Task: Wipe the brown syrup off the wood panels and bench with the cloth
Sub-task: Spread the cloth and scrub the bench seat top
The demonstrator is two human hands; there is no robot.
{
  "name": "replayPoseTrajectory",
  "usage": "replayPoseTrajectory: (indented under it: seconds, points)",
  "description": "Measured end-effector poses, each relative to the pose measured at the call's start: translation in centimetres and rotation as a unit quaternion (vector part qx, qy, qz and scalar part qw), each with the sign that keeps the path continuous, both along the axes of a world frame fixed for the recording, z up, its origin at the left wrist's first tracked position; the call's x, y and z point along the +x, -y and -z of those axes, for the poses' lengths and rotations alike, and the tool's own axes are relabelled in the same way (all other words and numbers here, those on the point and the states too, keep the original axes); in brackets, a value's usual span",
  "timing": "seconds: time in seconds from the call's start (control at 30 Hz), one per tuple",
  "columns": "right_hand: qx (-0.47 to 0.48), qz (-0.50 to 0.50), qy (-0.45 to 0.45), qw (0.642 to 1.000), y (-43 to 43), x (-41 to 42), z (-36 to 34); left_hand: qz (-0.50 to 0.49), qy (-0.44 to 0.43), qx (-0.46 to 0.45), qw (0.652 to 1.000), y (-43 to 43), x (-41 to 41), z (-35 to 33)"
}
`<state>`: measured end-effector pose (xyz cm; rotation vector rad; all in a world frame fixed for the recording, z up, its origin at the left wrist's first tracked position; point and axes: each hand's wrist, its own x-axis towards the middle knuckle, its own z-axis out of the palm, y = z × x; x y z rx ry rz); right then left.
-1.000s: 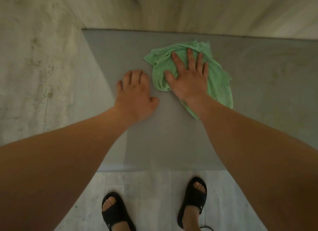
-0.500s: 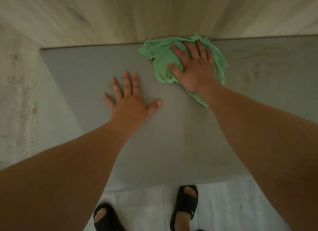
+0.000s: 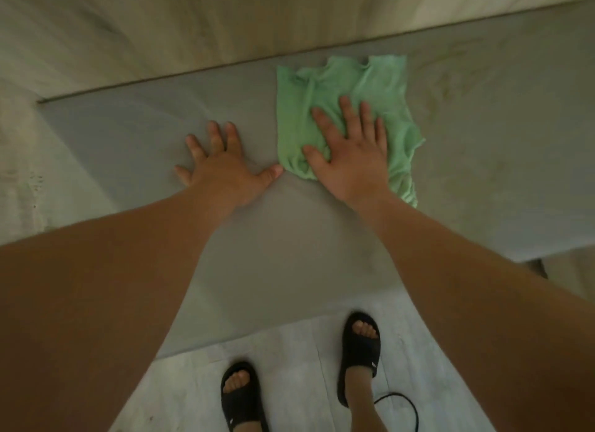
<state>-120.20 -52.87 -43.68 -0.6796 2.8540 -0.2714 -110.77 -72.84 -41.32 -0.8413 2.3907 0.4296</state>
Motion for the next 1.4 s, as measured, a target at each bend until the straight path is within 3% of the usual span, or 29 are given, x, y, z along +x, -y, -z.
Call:
replayPoseTrajectory:
  seconds: [0.2,0.3,0.37,0.43,0.5,0.57,0.67,0.77,0.87,1.0,1.1,1.2,1.3,1.33,1.4]
  points:
    - [-0.011,-0.022,-0.008,1.0,-4.3,10.0,0.2,0.026,-0.012,-0.02,0.999,0.3,0.8,-1.2]
    - [-0.013,-0.019,-0.016,1.0,-6.3,14.6,0.5,0.106,-0.11,-0.085,0.985,-1.8,3.6,-2.4]
    - [-0.017,-0.016,-0.026,0.999,-7.1,16.6,0.6,0.208,-0.235,-0.096,0.945,-4.0,6.0,-2.8]
    - [-0.031,-0.019,-0.033,0.999,-8.1,19.0,0.7,0.317,-0.326,-0.03,0.89,-6.4,8.8,-2.9]
    - [-0.063,-0.037,-0.041,0.996,-9.5,20.5,0.6,0.421,-0.348,0.042,0.836,-7.9,10.8,-2.7]
    - [-0.128,-0.028,-0.035,0.991,-11.4,20.9,0.1,0.503,-0.315,0.083,0.8,-8.5,12.5,-1.9]
    - [-0.166,0.006,-0.137,0.977,-15.1,21.7,0.1,0.55,-0.253,0.047,0.794,-9.2,14.9,-0.6]
    - [-0.108,-0.033,-0.197,0.974,-17.2,23.5,2.0,0.56,-0.226,-0.04,0.796,-10.9,15.9,0.4]
    - [-0.051,-0.042,-0.209,0.976,-17.1,23.5,3.5,0.532,-0.255,-0.08,0.804,-12.3,15.9,1.2]
    - [-0.06,-0.05,-0.217,0.973,-16.4,22.2,3.1,0.517,-0.314,-0.086,0.791,-12.3,17.1,1.3]
    - [-0.098,-0.11,-0.132,0.98,-17.9,23.1,2.1,0.505,-0.321,-0.074,0.798,-13.6,17.7,0.2]
    - [-0.16,-0.15,0.073,0.973,-19.4,23.8,0.0,0.502,-0.265,-0.014,0.823,-15.2,17.8,-1.1]
    - [-0.215,-0.034,0.255,0.942,-20.7,23.2,-5.1,0.367,-0.113,0.162,0.909,-16.8,17.1,-3.5]
    - [-0.23,0.025,0.31,0.922,-21.1,22.7,-6.9,0.297,-0.068,0.229,0.924,-17.2,16.7,-4.4]
    - [-0.264,0.113,0.407,0.867,-21.9,21.0,-10.1,0.193,-0.061,0.305,0.93,-17.4,15.2,-6.8]
